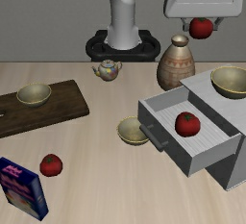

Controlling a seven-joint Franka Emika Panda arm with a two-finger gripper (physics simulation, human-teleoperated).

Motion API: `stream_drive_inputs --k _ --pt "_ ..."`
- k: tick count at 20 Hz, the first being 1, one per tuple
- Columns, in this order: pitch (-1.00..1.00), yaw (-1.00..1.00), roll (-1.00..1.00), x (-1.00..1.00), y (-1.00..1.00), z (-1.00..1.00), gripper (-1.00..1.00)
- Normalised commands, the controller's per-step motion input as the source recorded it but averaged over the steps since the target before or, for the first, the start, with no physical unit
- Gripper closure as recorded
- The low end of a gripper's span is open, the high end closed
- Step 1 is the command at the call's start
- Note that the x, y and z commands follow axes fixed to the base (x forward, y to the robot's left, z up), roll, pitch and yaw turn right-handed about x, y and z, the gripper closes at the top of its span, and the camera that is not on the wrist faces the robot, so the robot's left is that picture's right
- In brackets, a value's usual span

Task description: Pick the tomato next to the cutting board and place it on the porcelain bowl at the top of the cabinet

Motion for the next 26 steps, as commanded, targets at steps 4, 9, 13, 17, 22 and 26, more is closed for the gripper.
stream_drive_inputs --k 4,9,13,17,22,26 --pt "0.0 0.0 0.0 0.0 1.0 0.0 1.0" --pt "0.0 0.0 0.0 0.4 0.6 0.0 1.0" --pt "0.0 0.0 0.0 1.0 0.0 0.0 1.0" --pt "0.0 0.0 0.0 1.0 0.0 0.0 1.0" --pt "0.0 0.0 0.0 0.2 -0.6 -0.2 1.0" --pt "0.0 0.0 0.0 0.0 0.0 -1.0 1.0"
